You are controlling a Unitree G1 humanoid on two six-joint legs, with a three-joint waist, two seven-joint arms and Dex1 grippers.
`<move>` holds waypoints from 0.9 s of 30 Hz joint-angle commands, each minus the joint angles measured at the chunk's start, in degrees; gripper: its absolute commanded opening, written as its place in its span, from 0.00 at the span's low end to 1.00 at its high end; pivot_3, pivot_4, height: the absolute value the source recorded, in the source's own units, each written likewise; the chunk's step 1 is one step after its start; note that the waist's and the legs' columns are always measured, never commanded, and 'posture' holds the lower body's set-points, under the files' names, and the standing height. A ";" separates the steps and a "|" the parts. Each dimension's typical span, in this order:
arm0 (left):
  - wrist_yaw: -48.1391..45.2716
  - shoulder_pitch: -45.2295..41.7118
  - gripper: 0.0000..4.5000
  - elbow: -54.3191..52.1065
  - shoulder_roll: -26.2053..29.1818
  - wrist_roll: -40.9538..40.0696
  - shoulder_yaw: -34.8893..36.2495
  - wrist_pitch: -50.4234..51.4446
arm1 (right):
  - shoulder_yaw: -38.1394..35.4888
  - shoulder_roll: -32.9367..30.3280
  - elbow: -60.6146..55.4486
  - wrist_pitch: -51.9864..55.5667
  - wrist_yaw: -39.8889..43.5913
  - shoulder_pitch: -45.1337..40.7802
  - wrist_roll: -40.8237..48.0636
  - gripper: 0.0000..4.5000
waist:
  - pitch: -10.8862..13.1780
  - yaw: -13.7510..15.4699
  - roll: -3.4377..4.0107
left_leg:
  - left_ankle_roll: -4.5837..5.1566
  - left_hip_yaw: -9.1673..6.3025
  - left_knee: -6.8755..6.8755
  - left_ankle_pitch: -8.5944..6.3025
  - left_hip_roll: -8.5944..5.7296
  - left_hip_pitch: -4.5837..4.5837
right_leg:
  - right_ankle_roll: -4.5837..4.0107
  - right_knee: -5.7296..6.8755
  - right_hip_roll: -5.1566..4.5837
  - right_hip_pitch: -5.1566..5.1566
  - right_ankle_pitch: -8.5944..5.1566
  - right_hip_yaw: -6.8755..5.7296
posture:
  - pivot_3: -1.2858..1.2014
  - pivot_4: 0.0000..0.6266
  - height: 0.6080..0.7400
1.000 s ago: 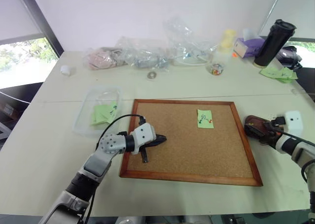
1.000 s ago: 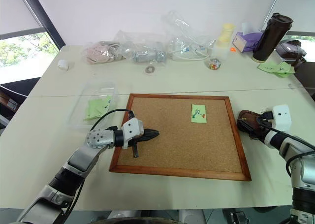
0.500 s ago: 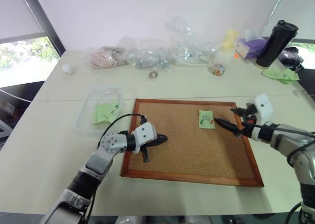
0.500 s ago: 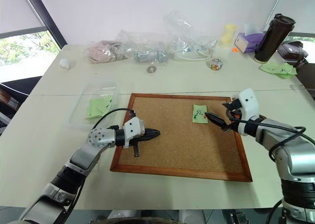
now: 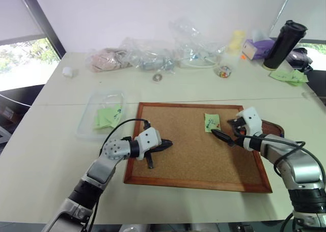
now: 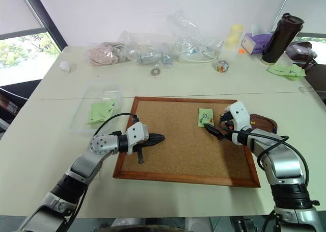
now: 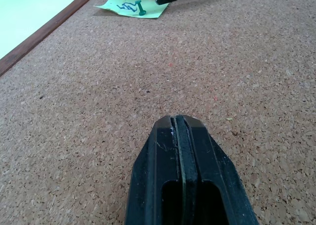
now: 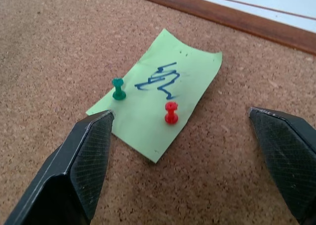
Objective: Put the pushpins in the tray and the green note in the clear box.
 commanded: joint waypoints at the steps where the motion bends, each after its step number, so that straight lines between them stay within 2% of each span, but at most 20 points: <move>1: 0.62 1.07 0.00 2.15 0.82 2.09 -0.71 1.86 | -0.26 0.51 0.65 -1.97 0.21 -1.22 -0.74 0.81 | 0.00 0.03 0.00 | 0.00 0.00 0.00 0.00 0.00 0.00 | 0.00 0.00 0.00 0.00 0.00 0.00 | 0.52 0.24 1.00; 4: 0.68 1.00 0.00 2.24 0.86 2.14 -0.66 1.79 | 0.17 0.88 1.36 -2.61 0.21 -1.28 -1.48 0.51 | 0.00 0.01 0.00 | 0.00 0.00 -0.01 0.00 0.00 0.00 | 0.00 0.00 0.00 0.00 0.00 0.00 | 0.52 0.24 1.00; 8: 0.78 1.25 0.00 2.01 0.97 2.13 -0.58 1.88 | 0.66 0.62 0.45 -2.73 0.54 -0.66 -1.98 0.05 | 0.00 0.00 0.00 | 0.00 0.00 -0.01 0.00 0.00 0.00 | 0.00 0.00 0.00 0.00 0.00 0.00 | 0.52 0.24 1.00; 9: 0.76 1.31 0.00 1.94 1.00 2.12 -0.61 1.89 | 1.11 0.28 -0.07 -3.14 0.88 -0.25 -2.39 0.02 | 0.01 -0.03 -0.03 | 0.00 0.00 -0.01 0.00 0.00 0.00 | 0.00 0.00 0.00 0.01 0.00 0.00 | 0.52 0.24 1.00; 17: 0.54 1.43 0.00 2.04 1.09 2.13 -0.83 1.85 | 0.41 0.37 -2.32 -3.74 0.66 -0.14 -2.88 0.02 | 0.02 0.01 -0.04 | 0.00 0.00 -0.03 0.00 0.00 0.01 | 0.00 -0.01 0.00 0.00 0.00 0.00 | 0.52 0.24 1.00; 27: 0.28 1.50 0.00 1.96 0.95 2.18 -1.32 2.04 | -4.40 -0.11 -3.96 -1.05 -0.45 -1.53 -0.13 0.02 | 0.04 0.10 -0.01 | 0.00 0.00 -0.04 0.00 0.00 -0.05 | 0.00 -0.02 -0.01 -0.05 0.00 0.00 | 0.52 0.24 1.00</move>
